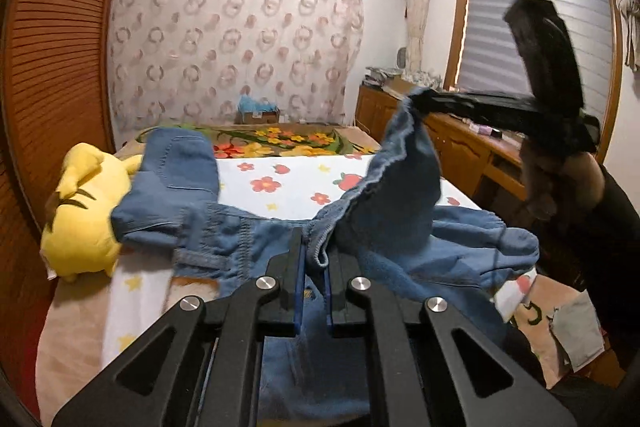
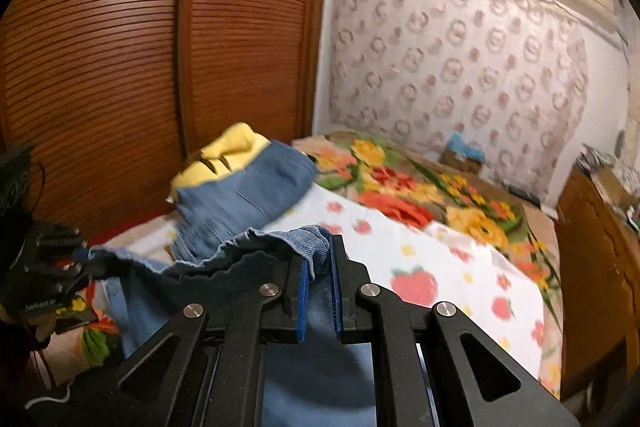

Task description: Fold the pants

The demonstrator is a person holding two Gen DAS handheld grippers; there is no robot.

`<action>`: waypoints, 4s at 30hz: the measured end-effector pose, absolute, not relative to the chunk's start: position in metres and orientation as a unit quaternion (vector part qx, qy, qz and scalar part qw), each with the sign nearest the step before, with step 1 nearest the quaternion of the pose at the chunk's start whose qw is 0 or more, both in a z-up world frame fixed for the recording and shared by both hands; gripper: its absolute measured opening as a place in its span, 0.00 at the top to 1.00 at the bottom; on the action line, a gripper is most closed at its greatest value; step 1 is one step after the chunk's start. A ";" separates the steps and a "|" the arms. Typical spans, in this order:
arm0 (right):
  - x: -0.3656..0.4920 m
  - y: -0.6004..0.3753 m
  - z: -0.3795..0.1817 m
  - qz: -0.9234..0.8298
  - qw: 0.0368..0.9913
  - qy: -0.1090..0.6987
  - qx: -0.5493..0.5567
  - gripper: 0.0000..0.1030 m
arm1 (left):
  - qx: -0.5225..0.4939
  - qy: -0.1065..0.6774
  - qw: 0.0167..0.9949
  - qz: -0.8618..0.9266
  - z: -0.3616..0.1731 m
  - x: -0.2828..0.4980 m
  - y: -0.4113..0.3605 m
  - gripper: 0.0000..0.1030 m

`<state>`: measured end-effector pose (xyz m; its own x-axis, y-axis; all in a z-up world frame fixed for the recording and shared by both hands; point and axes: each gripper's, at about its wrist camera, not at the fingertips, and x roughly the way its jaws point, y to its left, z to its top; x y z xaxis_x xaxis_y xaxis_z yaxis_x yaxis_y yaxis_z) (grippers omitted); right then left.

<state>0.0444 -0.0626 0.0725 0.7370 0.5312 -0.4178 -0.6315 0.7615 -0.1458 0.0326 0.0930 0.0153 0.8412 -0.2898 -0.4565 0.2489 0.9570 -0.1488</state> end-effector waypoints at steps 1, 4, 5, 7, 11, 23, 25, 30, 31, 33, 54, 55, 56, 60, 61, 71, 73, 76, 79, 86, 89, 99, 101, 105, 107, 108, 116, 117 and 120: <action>0.042 -0.055 0.076 0.323 0.919 0.175 -0.143 0.91 | -0.042 0.243 0.960 -0.136 0.015 0.028 0.097 0.92; 0.049 -0.041 0.076 0.343 0.912 0.168 -0.151 0.91 | -0.046 0.245 0.961 -0.123 0.011 0.019 0.108 0.92; 0.049 -0.040 0.075 0.349 0.909 0.167 -0.156 0.91 | -0.049 0.248 0.960 -0.118 0.009 0.015 0.113 0.92; 0.054 -0.038 0.070 0.359 0.903 0.170 -0.164 0.91 | -0.054 0.254 0.959 -0.111 0.002 0.010 0.121 0.92; 0.071 -0.019 0.057 0.373 0.891 0.185 -0.181 0.91 | -0.064 0.272 0.955 -0.101 -0.017 0.006 0.130 0.92; 0.134 0.028 0.052 0.389 0.863 0.257 -0.195 0.91 | -0.090 0.323 0.938 -0.083 -0.062 0.009 0.145 0.92; 0.140 0.035 0.048 0.391 0.853 0.291 -0.189 0.88 | -0.097 0.328 0.936 -0.083 -0.063 0.010 0.147 0.85; 0.155 0.020 0.053 0.380 0.858 0.303 -0.166 0.60 | -0.092 0.311 0.943 -0.071 -0.053 0.006 0.149 0.54; 0.155 0.015 0.056 0.379 0.860 0.300 -0.160 0.60 | -0.091 0.306 0.945 -0.069 -0.051 0.005 0.149 0.54; 0.148 0.003 0.065 0.373 0.867 0.291 -0.154 0.59 | -0.091 0.299 0.947 -0.067 -0.048 0.005 0.150 0.54; 0.027 -0.215 0.066 0.238 0.928 0.259 -0.126 0.59 | -0.049 0.375 0.923 -0.069 -0.088 0.067 0.128 0.62; 0.021 -0.222 0.062 0.232 0.929 0.262 -0.122 0.59 | -0.048 0.375 0.923 -0.071 -0.089 0.067 0.127 0.62; 0.017 -0.230 0.058 0.226 0.930 0.265 -0.119 0.59 | -0.046 0.374 0.923 -0.072 -0.089 0.067 0.125 0.63; 0.005 -0.254 0.044 0.208 0.931 0.283 -0.096 0.59 | -0.043 0.375 0.923 -0.075 -0.090 0.068 0.125 0.73; 0.005 -0.257 0.042 0.205 0.931 0.287 -0.091 0.59 | -0.045 0.376 0.922 -0.075 -0.089 0.069 0.126 0.79; -0.005 -0.283 0.070 0.168 0.941 0.281 -0.083 0.59 | -0.058 0.290 0.950 -0.100 -0.030 0.024 0.127 0.87; -0.014 -0.284 0.075 0.163 0.943 0.276 -0.085 0.59 | -0.057 0.273 0.955 -0.098 -0.014 0.009 0.130 0.87; -0.024 -0.287 0.076 0.157 0.944 0.276 -0.093 0.59 | -0.058 0.270 0.956 -0.100 -0.004 -0.006 0.134 0.87; -0.028 -0.282 0.071 0.161 0.941 0.280 -0.098 0.59 | -0.052 0.290 0.952 -0.088 -0.012 -0.006 0.138 0.86; -0.013 -0.268 0.045 0.190 0.932 0.295 -0.094 0.59 | -0.057 0.318 0.943 -0.075 -0.031 0.004 0.137 0.69; -0.007 -0.263 0.036 0.202 0.928 0.301 -0.090 0.59 | -0.062 0.313 0.945 -0.076 -0.031 0.007 0.139 0.54; 0.037 -0.248 -0.020 0.231 0.923 0.304 -0.036 0.59 | -0.042 0.311 0.947 -0.071 -0.036 0.043 0.134 0.54; 0.046 -0.248 -0.033 0.229 0.924 0.304 -0.031 0.59 | -0.041 0.313 0.946 -0.072 -0.038 0.050 0.134 0.54; 0.062 -0.249 -0.055 0.225 0.920 0.319 -0.026 0.59 | -0.035 0.318 0.945 -0.071 -0.039 0.065 0.136 0.54; 0.066 -0.249 -0.062 0.221 0.918 0.326 -0.035 0.59 | -0.032 0.320 0.944 -0.075 -0.040 0.071 0.137 0.55; 0.065 -0.247 -0.065 0.219 0.918 0.327 -0.042 0.59 | -0.033 0.323 0.943 -0.077 -0.041 0.077 0.139 0.56; 0.068 -0.245 -0.076 0.201 0.923 0.317 -0.088 0.59 | -0.027 0.358 0.930 -0.080 -0.050 0.116 0.140 0.60; 0.069 -0.248 -0.076 0.200 0.924 0.315 -0.087 0.59 | -0.022 0.366 0.927 -0.079 -0.053 0.121 0.139 0.60; 0.068 -0.249 -0.080 0.195 0.926 0.311 -0.084 0.59 | -0.011 0.378 0.922 -0.081 -0.059 0.128 0.135 0.66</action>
